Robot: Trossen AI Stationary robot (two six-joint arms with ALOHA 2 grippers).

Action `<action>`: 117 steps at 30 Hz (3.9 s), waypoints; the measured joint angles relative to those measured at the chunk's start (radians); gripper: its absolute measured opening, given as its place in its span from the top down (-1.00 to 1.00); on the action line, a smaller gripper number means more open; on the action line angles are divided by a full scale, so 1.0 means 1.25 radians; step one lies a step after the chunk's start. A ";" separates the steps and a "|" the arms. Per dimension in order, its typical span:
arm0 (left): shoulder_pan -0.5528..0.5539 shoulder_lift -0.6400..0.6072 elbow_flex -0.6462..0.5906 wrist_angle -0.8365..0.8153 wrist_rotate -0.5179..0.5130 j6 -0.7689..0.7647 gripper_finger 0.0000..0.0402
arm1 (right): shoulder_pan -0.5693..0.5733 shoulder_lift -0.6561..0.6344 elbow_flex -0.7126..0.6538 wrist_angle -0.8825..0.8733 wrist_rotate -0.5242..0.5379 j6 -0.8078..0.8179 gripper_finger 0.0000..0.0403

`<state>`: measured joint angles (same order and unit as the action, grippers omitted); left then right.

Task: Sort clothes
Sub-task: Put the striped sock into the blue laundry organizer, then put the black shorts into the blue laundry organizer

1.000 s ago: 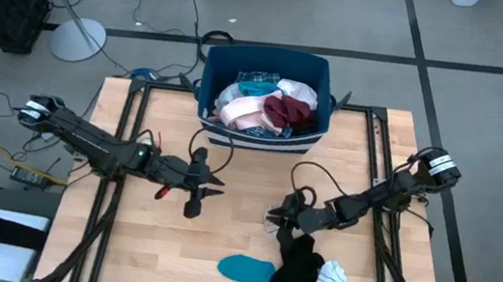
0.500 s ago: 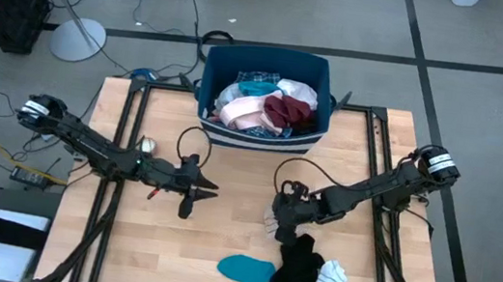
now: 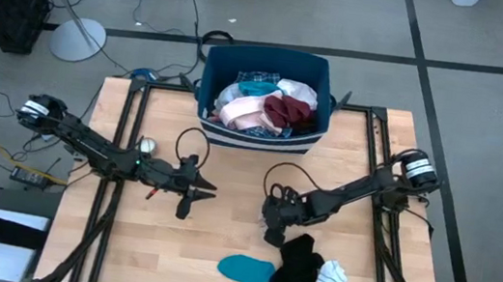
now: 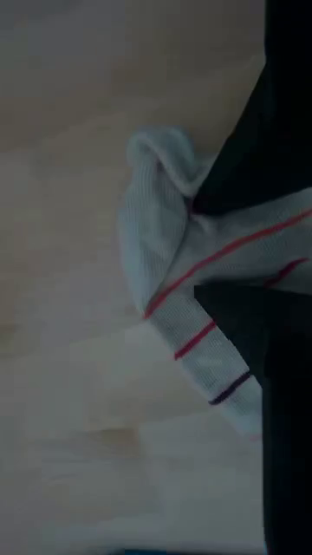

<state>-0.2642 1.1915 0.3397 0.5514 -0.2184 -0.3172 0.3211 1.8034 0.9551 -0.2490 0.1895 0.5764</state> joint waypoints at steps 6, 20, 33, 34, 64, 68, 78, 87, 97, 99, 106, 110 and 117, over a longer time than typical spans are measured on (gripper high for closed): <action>0.000 0.000 0.000 -0.003 0.002 0.002 0.45 | -0.007 -0.006 0.061 -0.032 0.067 -0.103 0.89; 0.000 0.000 0.001 -0.003 0.002 0.020 0.45 | -0.134 -0.147 0.562 -0.188 0.273 -0.519 0.97; 0.000 0.001 0.001 -0.003 0.002 0.032 0.45 | -0.428 -0.119 0.668 -0.253 0.195 -0.424 0.90; 0.000 0.001 0.002 -0.003 0.002 0.039 0.45 | -0.446 -0.106 0.668 -0.258 0.167 -0.393 0.89; 0.002 0.001 0.002 0.003 0.002 0.041 0.45 | -0.560 0.054 0.785 -0.473 -0.094 -0.241 -0.11; 0.002 0.001 0.002 0.003 0.002 0.038 0.45 | -0.530 -0.040 0.793 -0.513 -0.062 -0.275 -0.07; 0.002 0.001 0.002 -0.004 0.003 0.014 0.45 | -0.265 -0.199 0.788 -0.737 0.132 -0.229 0.05; 0.000 0.001 0.001 -0.004 0.009 -0.002 0.45 | 0.105 -0.187 0.762 -0.955 0.314 0.087 0.10; 0.000 0.001 0.001 -0.002 0.009 -0.009 0.45 | 0.371 -0.187 0.497 -0.866 0.288 0.507 0.10; 0.000 0.001 0.001 -0.002 0.009 -0.016 0.45 | 0.400 -0.187 0.433 -0.794 0.285 0.525 0.10; 0.000 0.001 0.001 -0.002 0.009 -0.023 0.45 | 0.439 -0.187 0.216 -0.566 0.239 0.569 0.11; 0.000 0.001 0.001 -0.002 0.010 -0.025 0.45 | 0.438 -0.187 0.110 -0.446 0.188 0.626 0.12; 0.000 0.001 0.001 -0.002 0.011 -0.025 0.45 | 0.438 -0.187 -0.036 -0.198 0.129 0.660 0.12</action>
<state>-0.2638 1.1927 0.3408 0.5488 -0.2047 -0.3489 0.8680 1.5696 0.9104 -0.4968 0.3512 1.4007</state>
